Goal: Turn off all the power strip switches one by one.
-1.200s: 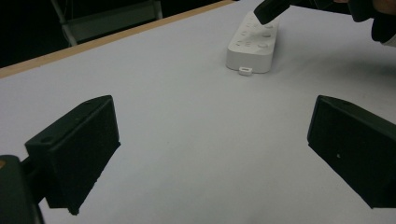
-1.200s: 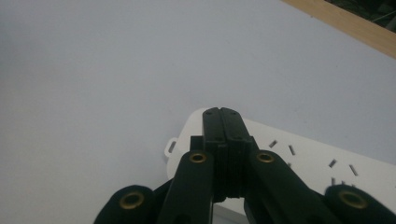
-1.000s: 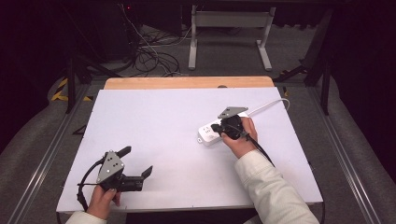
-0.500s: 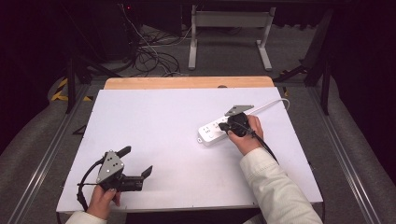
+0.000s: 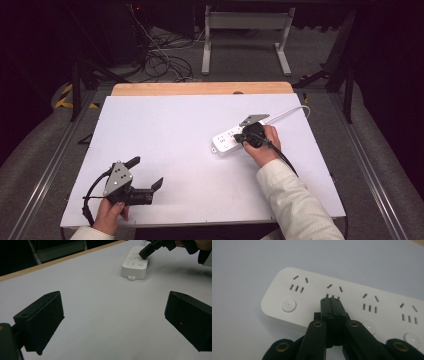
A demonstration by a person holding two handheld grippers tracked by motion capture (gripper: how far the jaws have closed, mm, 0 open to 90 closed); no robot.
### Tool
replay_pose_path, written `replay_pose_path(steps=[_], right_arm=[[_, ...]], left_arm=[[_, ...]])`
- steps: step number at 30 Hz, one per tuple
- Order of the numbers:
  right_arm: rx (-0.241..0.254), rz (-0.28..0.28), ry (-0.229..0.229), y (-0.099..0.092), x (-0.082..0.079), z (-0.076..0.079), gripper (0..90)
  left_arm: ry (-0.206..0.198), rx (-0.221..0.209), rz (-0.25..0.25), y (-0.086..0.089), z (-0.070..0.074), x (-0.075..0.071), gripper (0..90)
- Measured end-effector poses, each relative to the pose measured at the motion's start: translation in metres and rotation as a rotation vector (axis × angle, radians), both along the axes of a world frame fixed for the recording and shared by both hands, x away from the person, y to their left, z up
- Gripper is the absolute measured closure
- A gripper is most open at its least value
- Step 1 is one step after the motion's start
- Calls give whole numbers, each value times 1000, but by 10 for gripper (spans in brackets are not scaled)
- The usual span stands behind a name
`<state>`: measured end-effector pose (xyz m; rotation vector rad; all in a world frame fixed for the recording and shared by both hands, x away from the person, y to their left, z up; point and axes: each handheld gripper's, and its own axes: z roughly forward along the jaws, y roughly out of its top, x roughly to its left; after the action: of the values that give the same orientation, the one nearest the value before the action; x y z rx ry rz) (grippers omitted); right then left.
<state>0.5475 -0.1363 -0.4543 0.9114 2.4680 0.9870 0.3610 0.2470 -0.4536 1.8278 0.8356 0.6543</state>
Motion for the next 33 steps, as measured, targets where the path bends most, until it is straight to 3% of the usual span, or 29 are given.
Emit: replay_pose_path(steps=[11,19,22,23,24,30,31,33], right_arm=[[4,0,0,-1,0,-1,900],[-34,-4,-26,2,0,-1,900],[-37,-4,-28,2,-1,-1,900],[-25,3,-8,3,-1,-2,900],[-41,4,-28,4,-3,-2,900],[-34,-1,-22,3,-2,-1,900],[-24,6,-35,1,-4,5,900],[92,-5,-105,-7,-8,20,900]], left_arm=[[1,2,0,-1,0,0,28],[5,-1,-1,-1,0,0,28],[0,7,0,-1,0,0,28],[0,5,1,-1,0,0,28],[3,4,-2,-1,0,0,28],[2,0,1,-1,0,-1,28],[5,-7,2,0,0,-1,28],[10,-18,7,0,-1,0,28]])
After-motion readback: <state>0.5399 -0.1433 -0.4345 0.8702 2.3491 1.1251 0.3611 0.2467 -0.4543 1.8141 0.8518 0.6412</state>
